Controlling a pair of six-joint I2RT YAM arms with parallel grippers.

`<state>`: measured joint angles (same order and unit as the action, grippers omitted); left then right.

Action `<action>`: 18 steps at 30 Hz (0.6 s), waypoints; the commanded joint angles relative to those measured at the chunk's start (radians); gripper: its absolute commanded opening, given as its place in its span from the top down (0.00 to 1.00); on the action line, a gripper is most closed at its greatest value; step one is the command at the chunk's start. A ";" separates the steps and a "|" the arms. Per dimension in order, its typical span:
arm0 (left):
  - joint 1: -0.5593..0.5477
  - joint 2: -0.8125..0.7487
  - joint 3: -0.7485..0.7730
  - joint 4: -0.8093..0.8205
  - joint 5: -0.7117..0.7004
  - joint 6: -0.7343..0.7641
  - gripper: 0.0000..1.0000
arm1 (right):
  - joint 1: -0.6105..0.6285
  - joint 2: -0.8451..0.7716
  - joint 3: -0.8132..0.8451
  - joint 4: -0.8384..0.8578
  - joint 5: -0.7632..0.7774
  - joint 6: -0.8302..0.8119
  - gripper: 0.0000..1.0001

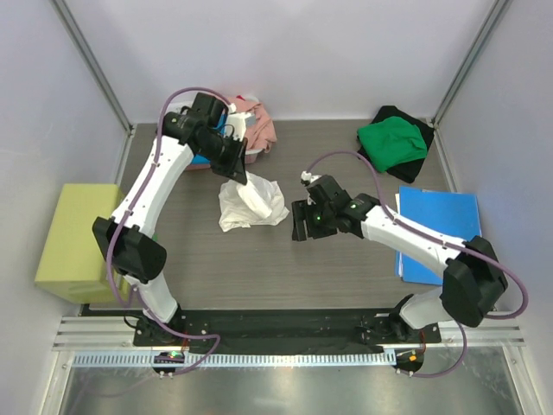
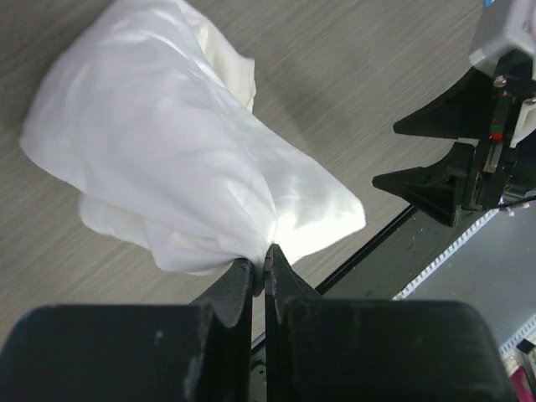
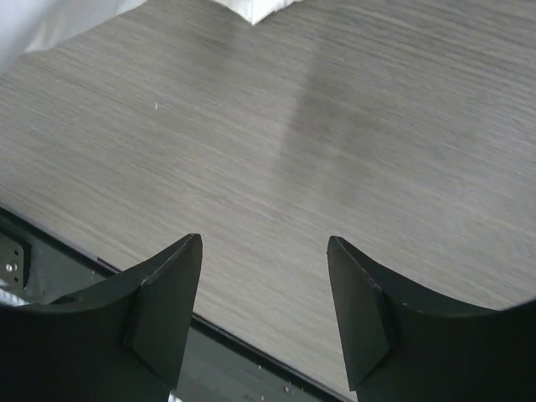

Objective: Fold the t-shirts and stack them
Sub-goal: Flatten the tshirt out

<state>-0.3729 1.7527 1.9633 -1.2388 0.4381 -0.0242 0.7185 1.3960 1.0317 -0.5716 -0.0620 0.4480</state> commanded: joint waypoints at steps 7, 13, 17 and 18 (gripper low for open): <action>0.008 -0.056 -0.053 0.039 0.013 -0.017 1.00 | 0.004 0.288 0.109 0.187 0.039 -0.018 0.33; 0.011 -0.056 -0.089 0.055 0.014 -0.013 1.00 | 0.004 0.428 0.226 0.205 0.050 -0.040 0.34; 0.015 -0.059 -0.107 0.059 0.020 -0.006 1.00 | 0.004 0.452 0.289 0.202 0.059 -0.058 0.34; 0.019 -0.059 -0.112 0.062 0.024 -0.005 1.00 | 0.002 0.454 0.307 0.202 0.059 -0.063 0.34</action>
<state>-0.3695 1.7473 1.8606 -1.2087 0.4377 -0.0261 0.7185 1.8584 1.2480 -0.4137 -0.0246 0.4168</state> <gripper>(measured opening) 0.022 0.662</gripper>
